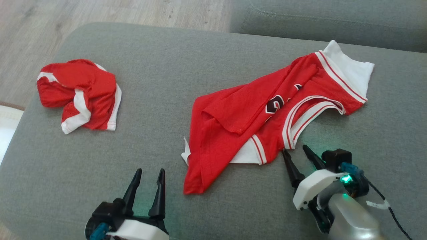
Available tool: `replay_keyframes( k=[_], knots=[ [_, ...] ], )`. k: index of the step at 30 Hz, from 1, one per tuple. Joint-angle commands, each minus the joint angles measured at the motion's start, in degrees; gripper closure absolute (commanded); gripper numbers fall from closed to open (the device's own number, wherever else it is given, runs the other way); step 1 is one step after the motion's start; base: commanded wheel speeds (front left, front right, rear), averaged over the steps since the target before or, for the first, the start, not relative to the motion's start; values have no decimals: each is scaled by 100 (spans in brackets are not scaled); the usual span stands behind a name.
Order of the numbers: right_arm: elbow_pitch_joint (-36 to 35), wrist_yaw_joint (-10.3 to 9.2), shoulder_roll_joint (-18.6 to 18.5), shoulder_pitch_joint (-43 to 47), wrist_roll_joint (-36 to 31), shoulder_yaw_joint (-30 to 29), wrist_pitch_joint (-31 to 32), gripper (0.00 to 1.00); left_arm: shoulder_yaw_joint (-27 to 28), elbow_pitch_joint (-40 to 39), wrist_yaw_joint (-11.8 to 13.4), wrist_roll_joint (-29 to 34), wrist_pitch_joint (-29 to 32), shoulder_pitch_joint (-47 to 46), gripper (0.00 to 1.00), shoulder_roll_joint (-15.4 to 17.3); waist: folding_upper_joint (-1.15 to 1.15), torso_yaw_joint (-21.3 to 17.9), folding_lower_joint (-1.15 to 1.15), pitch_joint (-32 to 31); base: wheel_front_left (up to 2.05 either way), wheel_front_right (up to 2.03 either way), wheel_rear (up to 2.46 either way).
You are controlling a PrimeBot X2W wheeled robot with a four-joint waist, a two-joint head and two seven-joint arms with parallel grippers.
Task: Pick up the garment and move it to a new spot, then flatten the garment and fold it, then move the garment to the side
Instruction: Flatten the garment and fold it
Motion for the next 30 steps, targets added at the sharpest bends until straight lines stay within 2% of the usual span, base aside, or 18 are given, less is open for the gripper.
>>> replay_keyframes(
  k=[1, 7, 15, 19, 21, 22, 23, 24, 25, 26, 30],
  knots=[
    [-21, -4, 146, -155, 57, 93, -34, 0, 128, -200, 10, -70, -47, -276, 0, -1, 0, 49, 0, 43, 0, 0, 0],
    [-8, -4, 231, -179, 178, 10, -34, 0, 100, -190, 10, -85, -47, -280, 0, -1, 0, 107, 0, 70, 0, 0, 0],
    [-529, -4, 260, -7, 564, -74, -35, 0, 88, -211, 10, -69, -47, -246, 0, -1, 0, 79, 0, 68, 0, 0, 0],
    [-337, -4, 264, -21, 583, 105, -35, 0, 52, -198, 10, -71, -47, -259, 0, -1, 0, 86, 0, 95, 0, 0, 0],
    [-150, -4, 265, -95, 580, 114, -35, 42, 39, -193, 10, -72, -47, -276, 0, -1, 0, 92, 0, 114, 0, 0, 0],
    [-51, -4, 266, -136, 560, 111, -35, 60, 32, -190, 10, -75, -47, -285, 0, -1, 0, 100, 0, 123, 0, 0, 0],
    [45, -4, 266, -170, 563, 96, -35, 61, 24, -187, 10, -78, -47, -296, 0, -1, 0, 110, 0, 134, 0, 0, 0],
    [113, -4, 267, -208, 558, 97, -35, 69, 22, -184, 10, -80, -47, -308, 0, -1, 0, 115, 0, 143, 0, 0, 0],
    [151, -4, 268, -237, 553, 97, -35, 82, 34, -186, 10, -82, -47, -319, 0, -1, 0, 117, 0, 148, 0, 0, 0],
    [178, -4, 268, -256, 549, 95, -35, 100, 47, -187, 10, -84, -47, -325, 0, -1, 0, 116, 0, 150, 0, 0, 0],
    [247, -4, 231, -248, 481, 83, -35, 100, 119, -187, 10, -81, -47, -292, 0, -1, 0, 43, 0, 99, 0, 0, 0]
  ],
)
